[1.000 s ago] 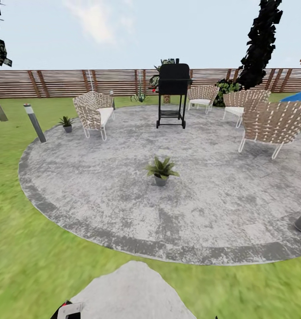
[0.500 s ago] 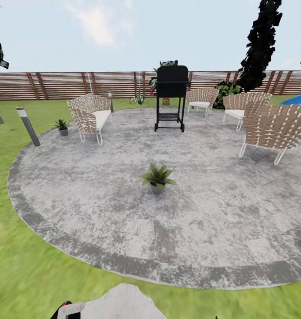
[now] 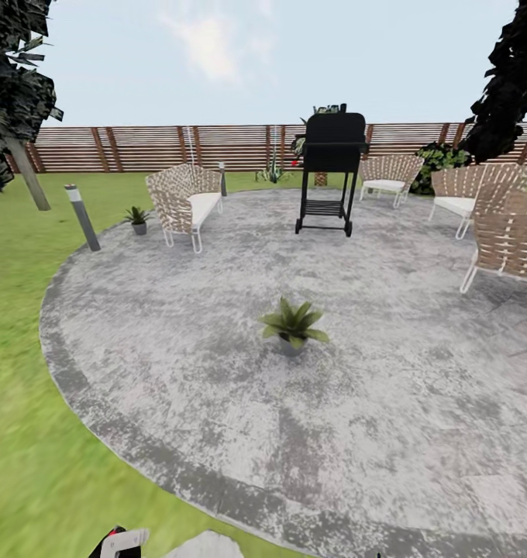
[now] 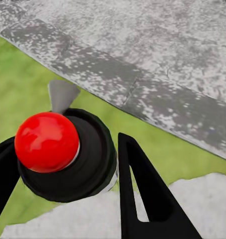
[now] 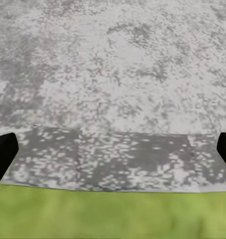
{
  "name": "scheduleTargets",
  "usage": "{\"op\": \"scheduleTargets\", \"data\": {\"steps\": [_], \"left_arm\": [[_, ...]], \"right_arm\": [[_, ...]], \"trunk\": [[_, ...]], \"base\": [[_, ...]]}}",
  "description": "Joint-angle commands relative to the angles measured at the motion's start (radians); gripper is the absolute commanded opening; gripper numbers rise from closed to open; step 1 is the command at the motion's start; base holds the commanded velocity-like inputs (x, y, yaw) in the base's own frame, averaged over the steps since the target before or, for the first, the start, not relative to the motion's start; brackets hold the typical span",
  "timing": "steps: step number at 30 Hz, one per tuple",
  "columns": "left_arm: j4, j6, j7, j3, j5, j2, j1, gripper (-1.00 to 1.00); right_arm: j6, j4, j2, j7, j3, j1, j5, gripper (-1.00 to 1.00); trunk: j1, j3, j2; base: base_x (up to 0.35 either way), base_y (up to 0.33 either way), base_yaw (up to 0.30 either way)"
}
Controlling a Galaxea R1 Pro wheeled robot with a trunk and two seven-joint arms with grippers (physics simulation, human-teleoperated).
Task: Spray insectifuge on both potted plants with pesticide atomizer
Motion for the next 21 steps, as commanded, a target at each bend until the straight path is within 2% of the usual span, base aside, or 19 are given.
{"op": "scheduleTargets", "data": {"steps": [1,21], "left_arm": [[0.001,-0.003,0.005,0.001,-0.007,0.0,0.0,-1.0],[0.001,-0.003,0.005,0.001,-0.007,0.0,-0.001,-1.0]], "right_arm": [[-0.003,0.0,0.0,0.001,0.003,0.0,-0.01,1.0],[-0.003,0.0,0.0,0.001,0.003,0.0,-0.01,1.0]], "trunk": [[0.0,-0.001,0.0],[0.0,-0.001,0.0]], "base": [[0.304,-0.196,0.081],[0.304,-0.196,0.005]]}}
